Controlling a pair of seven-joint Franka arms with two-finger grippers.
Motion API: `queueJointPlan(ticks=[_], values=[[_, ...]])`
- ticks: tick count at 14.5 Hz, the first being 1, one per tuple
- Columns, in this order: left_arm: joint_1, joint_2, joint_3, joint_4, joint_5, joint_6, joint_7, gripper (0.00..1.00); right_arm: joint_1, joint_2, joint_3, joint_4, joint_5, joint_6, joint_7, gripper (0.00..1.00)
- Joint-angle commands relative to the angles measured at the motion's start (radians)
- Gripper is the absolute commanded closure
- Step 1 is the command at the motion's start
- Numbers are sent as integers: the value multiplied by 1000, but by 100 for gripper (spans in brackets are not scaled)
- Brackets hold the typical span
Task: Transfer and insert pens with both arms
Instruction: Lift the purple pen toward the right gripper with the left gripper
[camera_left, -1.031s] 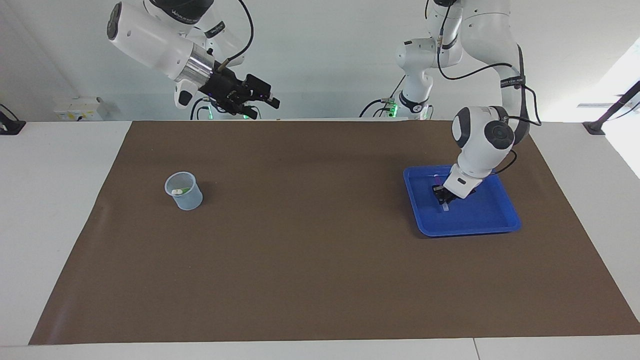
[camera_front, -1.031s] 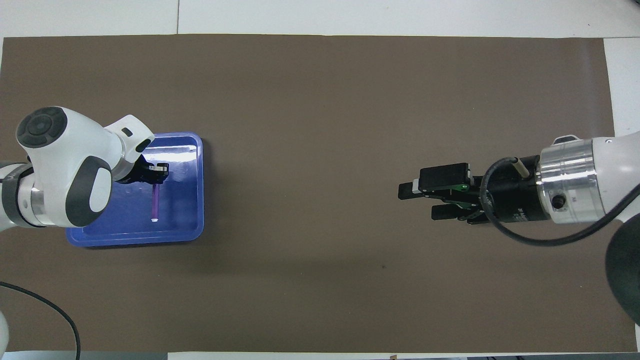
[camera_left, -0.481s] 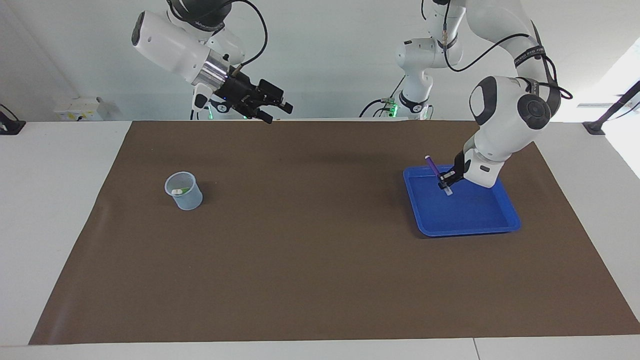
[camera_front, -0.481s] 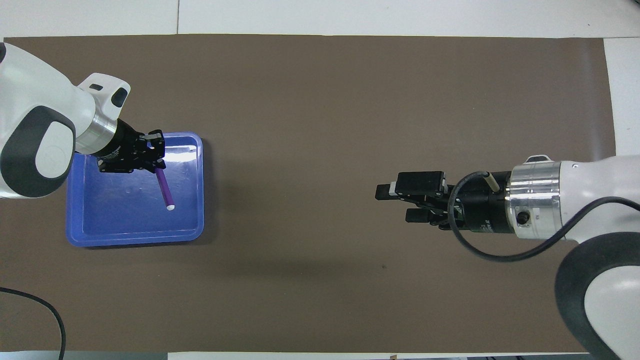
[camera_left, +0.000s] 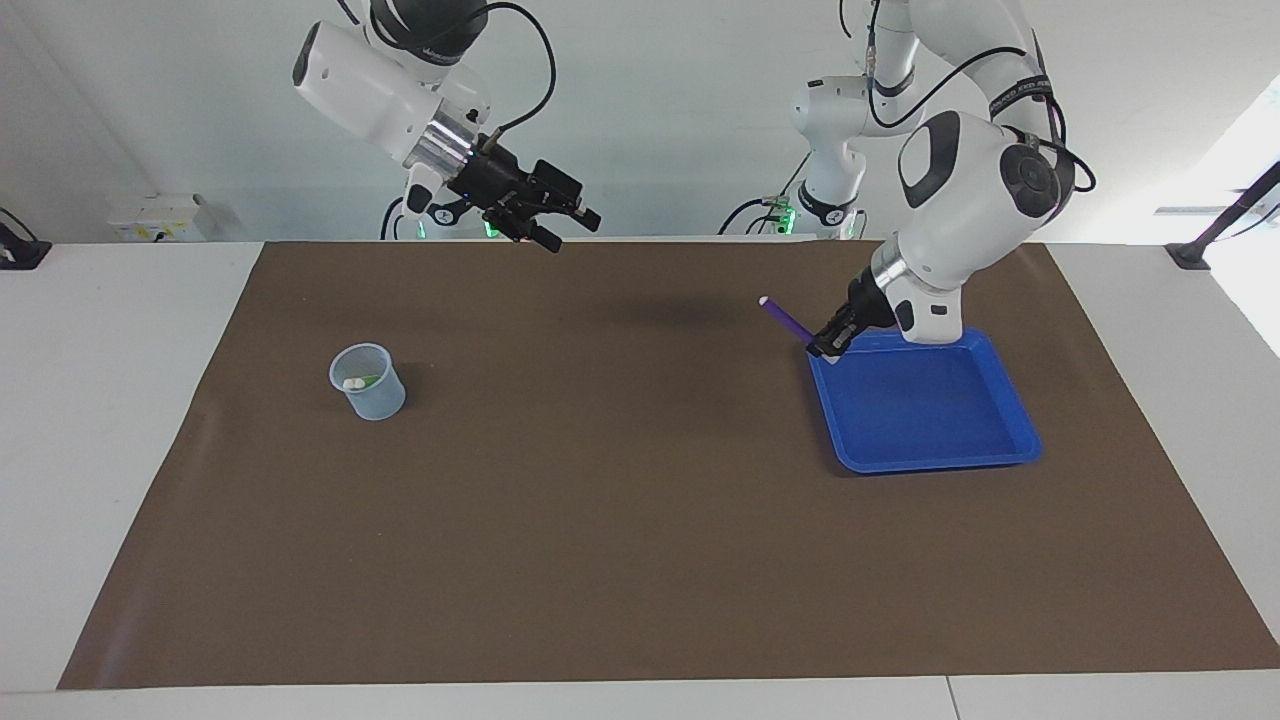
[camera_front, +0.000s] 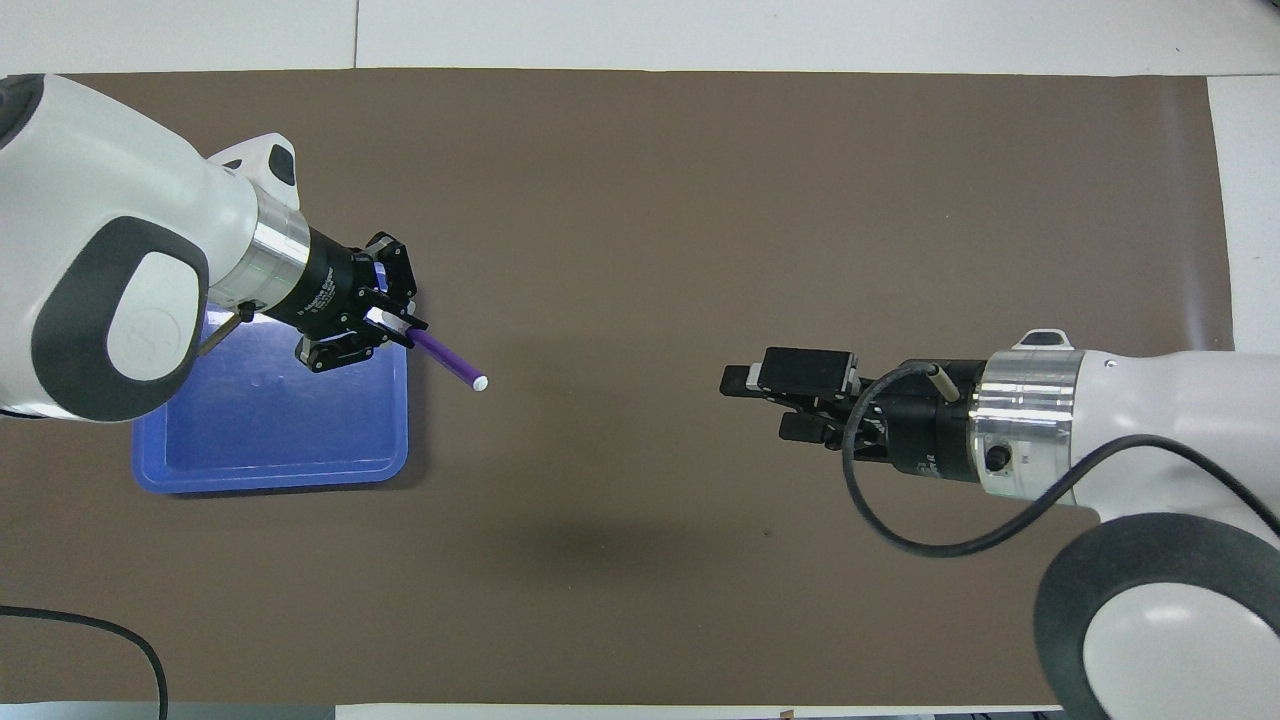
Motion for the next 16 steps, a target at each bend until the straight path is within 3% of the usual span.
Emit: queueJointPlan(ticks=[1, 7, 9, 11, 16], values=[[-20, -30, -8, -12, -92, 31, -158, 100, 54, -31, 4, -42, 20, 95, 61, 0], [-63, -85, -8, -109, -321, 103, -278, 100, 83, 11, 6, -47, 36, 186, 24, 0], [-100, -113, -8, -169, -365, 165, -298, 100, 120, 14, 24, -41, 97, 249, 32, 4], [-136, -128, -8, -200, -393, 214, -330, 100, 135, 34, 24, -36, 97, 306, 35, 20], [-169, -130, -8, -204, -414, 259, -388, 100, 142, 43, 24, -36, 96, 304, 13, 27]])
